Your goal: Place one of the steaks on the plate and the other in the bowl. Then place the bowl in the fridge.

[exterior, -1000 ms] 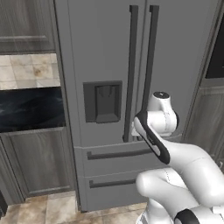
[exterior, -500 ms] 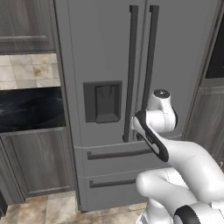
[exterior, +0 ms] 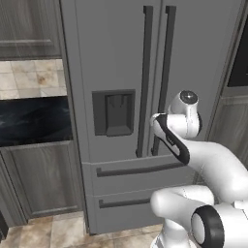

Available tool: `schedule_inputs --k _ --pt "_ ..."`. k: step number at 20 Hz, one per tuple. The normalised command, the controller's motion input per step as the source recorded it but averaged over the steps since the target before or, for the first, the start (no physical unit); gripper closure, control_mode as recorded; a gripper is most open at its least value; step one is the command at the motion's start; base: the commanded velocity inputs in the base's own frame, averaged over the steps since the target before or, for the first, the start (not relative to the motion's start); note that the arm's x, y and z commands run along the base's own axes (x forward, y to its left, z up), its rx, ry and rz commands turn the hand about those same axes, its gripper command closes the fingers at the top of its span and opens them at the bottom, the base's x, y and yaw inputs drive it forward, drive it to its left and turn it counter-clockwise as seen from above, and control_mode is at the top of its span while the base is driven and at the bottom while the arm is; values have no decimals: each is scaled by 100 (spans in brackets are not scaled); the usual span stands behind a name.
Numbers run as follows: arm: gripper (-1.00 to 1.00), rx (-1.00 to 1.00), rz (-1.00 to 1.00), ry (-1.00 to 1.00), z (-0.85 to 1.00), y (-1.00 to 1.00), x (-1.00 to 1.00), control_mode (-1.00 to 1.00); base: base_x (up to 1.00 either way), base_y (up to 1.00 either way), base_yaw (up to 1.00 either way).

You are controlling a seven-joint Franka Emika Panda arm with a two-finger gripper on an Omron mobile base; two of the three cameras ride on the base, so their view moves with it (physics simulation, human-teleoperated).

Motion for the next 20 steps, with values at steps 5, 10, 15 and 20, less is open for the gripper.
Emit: schedule_inputs --k 5,10,15,20 --pt "-100 0 5 -3 30 -11 32 -100 0 0 0" --pt "-100 0 1 -10 8 0 42 -100 0 0 0" --pt "-100 0 0 -10 16 0 37 -100 0 0 0" --pt "-100 0 0 0 11 0 29 -100 0 0 0"
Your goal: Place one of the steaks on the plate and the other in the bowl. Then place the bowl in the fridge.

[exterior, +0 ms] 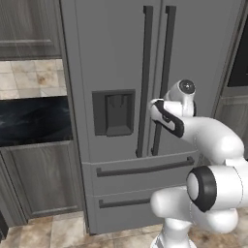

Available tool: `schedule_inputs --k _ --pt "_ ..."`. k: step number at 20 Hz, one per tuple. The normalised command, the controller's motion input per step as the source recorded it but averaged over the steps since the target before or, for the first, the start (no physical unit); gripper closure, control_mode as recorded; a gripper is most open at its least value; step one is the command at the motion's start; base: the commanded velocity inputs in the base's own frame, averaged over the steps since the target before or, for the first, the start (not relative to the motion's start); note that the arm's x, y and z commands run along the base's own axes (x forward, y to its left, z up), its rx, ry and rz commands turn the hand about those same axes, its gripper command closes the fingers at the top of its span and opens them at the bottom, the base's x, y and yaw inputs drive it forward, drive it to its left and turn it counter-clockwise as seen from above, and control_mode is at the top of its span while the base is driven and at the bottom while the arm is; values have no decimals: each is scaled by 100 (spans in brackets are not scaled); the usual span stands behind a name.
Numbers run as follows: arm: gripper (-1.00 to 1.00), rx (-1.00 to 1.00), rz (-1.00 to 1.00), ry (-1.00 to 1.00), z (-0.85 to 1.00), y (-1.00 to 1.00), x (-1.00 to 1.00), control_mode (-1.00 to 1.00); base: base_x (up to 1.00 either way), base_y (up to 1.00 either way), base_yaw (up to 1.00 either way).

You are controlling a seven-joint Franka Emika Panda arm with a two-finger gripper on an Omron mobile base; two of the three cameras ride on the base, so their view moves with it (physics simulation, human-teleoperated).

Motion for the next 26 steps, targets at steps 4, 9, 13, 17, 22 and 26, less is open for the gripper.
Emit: schedule_inputs --k 4,9,13,17,22,26 --pt "-100 0 0 1 2 0 34 -100 0 0 0" --pt "-100 0 0 -7 0 0 14 -100 0 0 0" --pt "100 0 0 -9 0 0 10 -100 0 0 0" --pt "100 0 0 0 0 0 24 -100 0 0 0" --pt "100 0 0 1 0 0 17 -100 0 0 0" --pt "100 0 0 1 12 -1 -13 -100 0 0 0"
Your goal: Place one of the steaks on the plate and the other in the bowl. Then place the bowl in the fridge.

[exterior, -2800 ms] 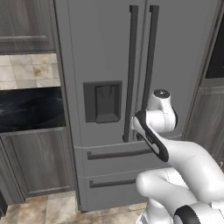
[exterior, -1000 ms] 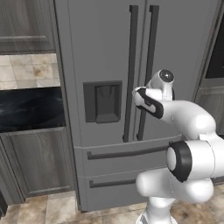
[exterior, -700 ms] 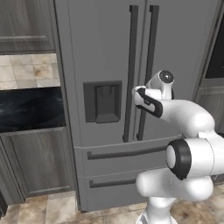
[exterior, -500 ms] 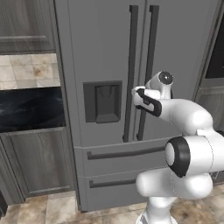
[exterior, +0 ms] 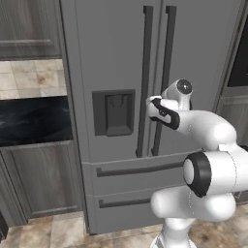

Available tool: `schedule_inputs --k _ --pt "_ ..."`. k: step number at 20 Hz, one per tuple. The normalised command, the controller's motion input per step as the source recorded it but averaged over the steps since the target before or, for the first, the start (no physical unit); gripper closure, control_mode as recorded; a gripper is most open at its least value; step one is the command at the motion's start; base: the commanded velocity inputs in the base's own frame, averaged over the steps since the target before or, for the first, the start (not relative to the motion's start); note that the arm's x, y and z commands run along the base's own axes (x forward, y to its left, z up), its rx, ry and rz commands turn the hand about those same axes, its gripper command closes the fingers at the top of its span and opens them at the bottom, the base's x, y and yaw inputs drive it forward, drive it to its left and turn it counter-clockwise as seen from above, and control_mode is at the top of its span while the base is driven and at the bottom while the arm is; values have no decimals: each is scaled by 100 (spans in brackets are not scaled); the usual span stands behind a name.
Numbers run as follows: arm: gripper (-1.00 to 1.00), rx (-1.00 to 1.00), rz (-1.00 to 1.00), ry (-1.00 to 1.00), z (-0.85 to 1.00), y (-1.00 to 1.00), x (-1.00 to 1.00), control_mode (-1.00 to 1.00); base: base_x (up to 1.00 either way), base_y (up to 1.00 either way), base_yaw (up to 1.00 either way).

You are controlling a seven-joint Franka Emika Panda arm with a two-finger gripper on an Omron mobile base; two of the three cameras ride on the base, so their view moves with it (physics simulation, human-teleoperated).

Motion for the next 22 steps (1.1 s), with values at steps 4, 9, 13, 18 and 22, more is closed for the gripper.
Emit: schedule_inputs --k 4,9,13,18,22 --pt "100 0 0 3 45 -29 -60 -100 0 0 0" --pt "100 4 0 10 61 -47 -94 -100 0 0 0" --pt "100 12 4 16 54 -69 -100 -100 0 0 0" --pt "100 4 2 5 9 -46 -55 -100 0 0 0" --pt "-100 0 0 0 0 -9 -26 -100 0 0 0"
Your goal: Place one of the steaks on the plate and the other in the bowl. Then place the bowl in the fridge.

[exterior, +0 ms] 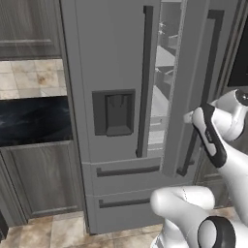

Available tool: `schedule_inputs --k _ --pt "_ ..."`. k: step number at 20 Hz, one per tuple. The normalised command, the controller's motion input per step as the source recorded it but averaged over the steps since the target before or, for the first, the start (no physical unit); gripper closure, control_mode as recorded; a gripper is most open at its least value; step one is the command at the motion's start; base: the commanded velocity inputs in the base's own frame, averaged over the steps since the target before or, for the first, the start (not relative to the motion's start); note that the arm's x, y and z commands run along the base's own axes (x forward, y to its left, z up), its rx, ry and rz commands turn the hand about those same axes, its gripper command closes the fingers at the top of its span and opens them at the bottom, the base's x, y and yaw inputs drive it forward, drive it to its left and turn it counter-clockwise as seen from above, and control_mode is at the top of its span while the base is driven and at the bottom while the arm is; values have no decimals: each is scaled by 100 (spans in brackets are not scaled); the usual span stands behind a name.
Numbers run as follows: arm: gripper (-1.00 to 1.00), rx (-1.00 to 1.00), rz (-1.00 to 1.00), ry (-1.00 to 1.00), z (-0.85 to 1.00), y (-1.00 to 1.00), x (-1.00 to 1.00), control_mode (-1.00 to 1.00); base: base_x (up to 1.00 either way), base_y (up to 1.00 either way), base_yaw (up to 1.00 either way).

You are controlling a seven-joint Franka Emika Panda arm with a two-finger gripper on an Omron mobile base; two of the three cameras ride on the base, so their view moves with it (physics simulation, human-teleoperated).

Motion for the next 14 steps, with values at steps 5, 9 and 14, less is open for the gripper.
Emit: schedule_inputs --k 5,9,14 --pt "-100 0 0 0 1 -3 -23 -100 0 0 0" --pt "-100 -6 -16 0 11 -1 -61 -100 0 0 0" --pt "-100 -18 -18 0 30 34 -100 -100 0 0 0"
